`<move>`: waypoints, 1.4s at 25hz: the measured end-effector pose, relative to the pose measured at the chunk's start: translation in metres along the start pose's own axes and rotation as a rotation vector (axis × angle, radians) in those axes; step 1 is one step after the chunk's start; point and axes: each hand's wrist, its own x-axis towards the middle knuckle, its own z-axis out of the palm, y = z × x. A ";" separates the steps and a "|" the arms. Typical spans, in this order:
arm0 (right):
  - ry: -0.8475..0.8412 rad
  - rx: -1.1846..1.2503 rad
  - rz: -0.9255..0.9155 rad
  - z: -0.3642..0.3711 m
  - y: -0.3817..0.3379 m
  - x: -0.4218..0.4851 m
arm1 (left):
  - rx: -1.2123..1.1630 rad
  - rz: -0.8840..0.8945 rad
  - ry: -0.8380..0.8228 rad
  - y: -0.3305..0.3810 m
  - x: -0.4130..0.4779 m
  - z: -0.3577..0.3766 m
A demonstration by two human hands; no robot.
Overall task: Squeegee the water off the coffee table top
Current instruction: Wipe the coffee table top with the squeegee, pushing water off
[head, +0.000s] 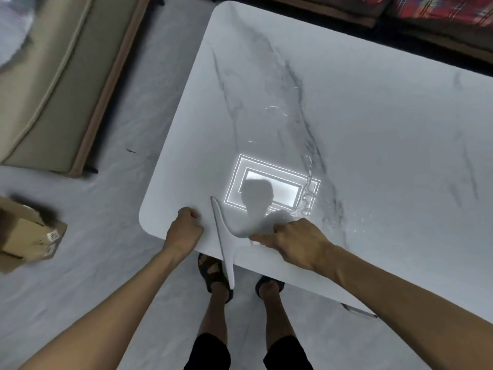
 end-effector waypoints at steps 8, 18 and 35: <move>-0.060 -0.044 0.309 -0.013 0.104 -0.133 | -0.011 0.032 -0.109 0.033 -0.018 0.023; 0.098 -0.086 0.065 -0.093 0.072 0.057 | -0.166 0.075 0.229 0.074 0.011 -0.050; 0.248 0.102 0.627 -0.086 0.208 -0.046 | 0.303 0.307 -0.175 0.187 0.137 -0.036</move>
